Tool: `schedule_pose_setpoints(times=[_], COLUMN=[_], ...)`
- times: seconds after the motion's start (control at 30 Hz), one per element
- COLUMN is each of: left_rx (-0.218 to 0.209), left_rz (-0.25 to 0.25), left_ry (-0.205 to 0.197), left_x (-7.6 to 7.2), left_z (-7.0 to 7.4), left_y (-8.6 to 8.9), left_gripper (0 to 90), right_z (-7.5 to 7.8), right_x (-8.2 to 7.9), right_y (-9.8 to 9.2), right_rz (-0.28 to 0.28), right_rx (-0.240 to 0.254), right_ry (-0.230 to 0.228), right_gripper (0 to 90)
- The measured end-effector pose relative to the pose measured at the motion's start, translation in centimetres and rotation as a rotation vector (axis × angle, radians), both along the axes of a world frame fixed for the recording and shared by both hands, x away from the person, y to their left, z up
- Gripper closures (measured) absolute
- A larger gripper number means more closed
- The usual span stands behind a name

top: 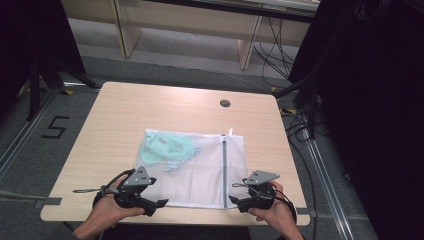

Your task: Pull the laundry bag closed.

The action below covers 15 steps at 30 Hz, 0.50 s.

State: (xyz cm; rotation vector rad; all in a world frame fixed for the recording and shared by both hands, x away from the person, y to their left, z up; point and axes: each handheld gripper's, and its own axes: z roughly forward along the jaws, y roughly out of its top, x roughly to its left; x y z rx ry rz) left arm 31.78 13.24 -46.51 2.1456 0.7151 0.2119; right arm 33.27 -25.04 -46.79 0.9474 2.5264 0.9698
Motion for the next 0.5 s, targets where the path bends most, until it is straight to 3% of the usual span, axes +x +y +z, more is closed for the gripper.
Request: schedule_pose_setpoints(times=[0.07, 0.1, 0.13, 0.2, 0.27, 0.33, 0.4, 0.43, 0.5], left_rx=[0.009, 0.007, -0.01, -0.001, -0.008, -0.011, -0.003, -0.011, 0.006], left_rz=[-0.002, 0.003, 0.017, 0.017, 0.016, 0.017, 0.002, 0.017, 0.005], left_ry=[0.002, 0.005, 0.026, 0.021, 0.024, 0.021, 0.005, 0.022, 0.016], left_x=[0.04, 0.03, -0.08, -0.06, -0.08, -0.04, 0.08, -0.05, 0.04], left_z=[-0.02, -0.05, -0.17, -0.19, -0.2, -0.15, -0.11, -0.16, -0.1], left_y=[0.0, -0.09, -0.24, -0.27, -0.3, -0.25, -0.18, -0.25, -0.11], left_gripper=[19.0, 19.1, 19.0, 19.1, 19.1, 19.1, 19.1, 19.1, 19.1], right_z=[0.01, -0.27, -0.19, -0.04, -0.27, -0.03, -0.07, -0.07, -0.1], right_x=[0.03, 0.06, 0.05, -0.12, -0.05, 0.13, 0.12, 0.14, 0.12], right_y=[-0.04, 0.1, 0.07, 0.13, 0.25, -0.01, -0.03, -0.04, 0.03], right_rz=[-0.002, -0.01, -0.005, -0.01, -0.016, 0.006, 0.004, 0.004, -0.008], right_rx=[-0.007, 0.01, -0.001, -0.003, 0.015, -0.015, -0.013, -0.014, 0.002], right_ry=[0.005, -0.019, -0.01, 0.02, 0.0, 0.003, -0.001, -0.001, 0.008], right_gripper=[23.2, 23.2, 23.2, 23.1, 23.1, 22.9, 22.9, 22.9, 22.8])
